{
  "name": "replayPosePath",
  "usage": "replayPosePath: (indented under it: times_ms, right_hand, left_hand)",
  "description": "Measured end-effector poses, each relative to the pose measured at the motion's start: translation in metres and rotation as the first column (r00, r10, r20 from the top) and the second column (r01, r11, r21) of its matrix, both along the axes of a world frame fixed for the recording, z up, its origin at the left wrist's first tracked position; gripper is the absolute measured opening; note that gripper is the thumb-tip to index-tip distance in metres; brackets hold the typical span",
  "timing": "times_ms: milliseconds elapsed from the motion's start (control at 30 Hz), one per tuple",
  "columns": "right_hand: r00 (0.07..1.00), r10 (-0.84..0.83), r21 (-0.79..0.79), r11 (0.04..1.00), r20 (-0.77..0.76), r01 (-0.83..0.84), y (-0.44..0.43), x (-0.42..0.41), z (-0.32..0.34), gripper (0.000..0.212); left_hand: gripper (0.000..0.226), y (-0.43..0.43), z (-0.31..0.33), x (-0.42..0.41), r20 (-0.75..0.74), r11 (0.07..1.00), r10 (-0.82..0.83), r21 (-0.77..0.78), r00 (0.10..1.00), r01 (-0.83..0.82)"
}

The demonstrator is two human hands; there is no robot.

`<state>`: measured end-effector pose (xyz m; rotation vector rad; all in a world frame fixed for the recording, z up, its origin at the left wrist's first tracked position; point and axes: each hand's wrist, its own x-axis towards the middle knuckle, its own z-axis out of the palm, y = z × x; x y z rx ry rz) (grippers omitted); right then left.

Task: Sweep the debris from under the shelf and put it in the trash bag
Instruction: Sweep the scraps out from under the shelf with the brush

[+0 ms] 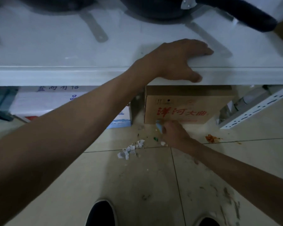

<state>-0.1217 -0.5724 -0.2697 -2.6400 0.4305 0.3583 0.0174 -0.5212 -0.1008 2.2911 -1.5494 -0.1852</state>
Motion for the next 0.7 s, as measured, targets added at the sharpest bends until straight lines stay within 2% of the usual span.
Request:
replayPosePath:
  times_ms: [67,133,333,467,567,700]
  right_hand:
    - [0.999,-0.005,-0.009,1.0,0.032,0.005,-0.01,0.003,0.004,0.021]
    - [0.998,-0.005,-0.052,0.999,0.056,0.008,-0.021,0.005,0.002,0.021]
    - [0.998,0.049,-0.131,0.99,-0.035,-0.054,-0.032,0.001,0.001,0.02]
    - [0.987,0.146,-0.058,0.987,-0.064,-0.15,-0.011,0.004,-0.016,0.037]
    - [0.96,0.236,-0.115,0.96,-0.152,-0.254,0.017,0.004,-0.021,0.026]
    - [0.933,0.327,-0.166,0.922,-0.148,-0.35,0.054,-0.002,-0.022,0.028]
  left_hand:
    - [0.077,0.0,-0.001,0.0,-0.012,1.0,0.006,-0.008,1.0,-0.006]
    - [0.077,0.001,-0.001,0.0,-0.023,1.0,0.009,-0.019,1.0,-0.009]
    - [0.076,0.001,-0.003,0.001,-0.018,0.999,0.015,-0.048,1.0,-0.016]
    - [0.077,0.0,-0.006,0.003,-0.001,0.999,0.013,-0.051,1.0,-0.013]
    - [0.076,-0.001,-0.006,0.004,0.028,0.999,-0.004,-0.053,1.0,0.005]
    - [0.076,-0.002,-0.005,0.003,0.02,0.998,-0.001,-0.063,1.0,0.003]
